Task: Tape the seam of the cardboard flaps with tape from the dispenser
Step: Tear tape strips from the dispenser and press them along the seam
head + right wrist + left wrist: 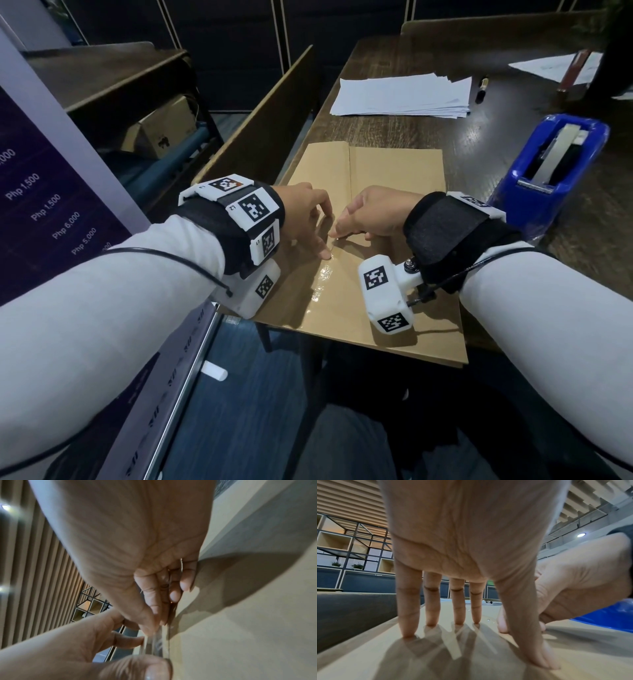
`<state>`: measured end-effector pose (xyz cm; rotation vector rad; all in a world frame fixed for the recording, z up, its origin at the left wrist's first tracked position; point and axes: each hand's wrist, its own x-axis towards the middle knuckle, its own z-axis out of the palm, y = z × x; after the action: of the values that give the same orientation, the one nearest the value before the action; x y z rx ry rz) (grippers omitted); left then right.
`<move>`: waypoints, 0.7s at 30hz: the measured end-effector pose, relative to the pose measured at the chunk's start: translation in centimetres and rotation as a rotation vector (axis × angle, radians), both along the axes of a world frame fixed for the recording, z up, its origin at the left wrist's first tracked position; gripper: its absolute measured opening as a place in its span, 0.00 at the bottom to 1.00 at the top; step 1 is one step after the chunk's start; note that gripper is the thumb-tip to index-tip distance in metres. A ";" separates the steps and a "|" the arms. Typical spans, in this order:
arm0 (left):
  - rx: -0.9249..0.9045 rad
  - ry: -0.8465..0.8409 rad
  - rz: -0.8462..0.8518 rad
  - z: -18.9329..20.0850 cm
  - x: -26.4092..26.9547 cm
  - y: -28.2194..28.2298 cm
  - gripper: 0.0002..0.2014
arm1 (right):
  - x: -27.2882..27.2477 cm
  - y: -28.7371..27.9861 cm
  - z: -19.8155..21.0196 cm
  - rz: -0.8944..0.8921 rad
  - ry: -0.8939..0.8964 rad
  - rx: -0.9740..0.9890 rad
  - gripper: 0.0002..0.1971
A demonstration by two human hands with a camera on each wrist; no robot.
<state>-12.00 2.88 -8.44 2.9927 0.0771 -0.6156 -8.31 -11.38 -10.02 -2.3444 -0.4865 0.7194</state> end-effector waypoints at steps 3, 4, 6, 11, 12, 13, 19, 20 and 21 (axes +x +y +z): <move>0.008 -0.002 -0.010 -0.2 -0.2 0.2 0.40 | -0.3 -0.1 0.0 -0.007 -0.022 0.011 0.13; 0.010 -0.006 -0.013 -0.2 -0.3 0.2 0.40 | -0.4 -0.1 -0.1 -0.012 -0.027 0.015 0.11; 0.018 -0.010 -0.017 -0.2 -0.4 0.1 0.41 | -0.5 -0.2 -0.1 -0.023 -0.028 0.027 0.08; 0.026 -0.007 -0.021 -0.2 -0.6 0.1 0.40 | -0.6 0.0 -0.3 -0.013 -0.067 0.017 0.07; 0.026 -0.007 -0.023 -0.1 -0.6 0.1 0.40 | -0.6 0.0 -0.3 -0.014 -0.069 0.018 0.07; 0.025 -0.007 -0.025 -0.1 -0.6 0.1 0.40 | -0.6 0.1 -0.4 -0.014 -0.071 0.019 0.08; 0.039 -0.013 -0.031 -0.1 -0.7 0.0 0.40 | -0.9 0.2 -0.5 -0.003 -0.107 0.018 0.05; 0.042 -0.014 -0.032 -0.2 -0.7 0.0 0.40 | -0.9 0.2 -0.5 -0.004 -0.114 0.019 0.05; 0.046 -0.015 -0.033 -0.2 -0.7 0.0 0.40 | -1.0 0.3 -0.5 -0.004 -0.120 0.020 0.05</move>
<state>-12.75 2.91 -8.64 3.0481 0.0413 -0.6029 -9.27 -11.11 -10.53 -2.3782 -0.5381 0.5711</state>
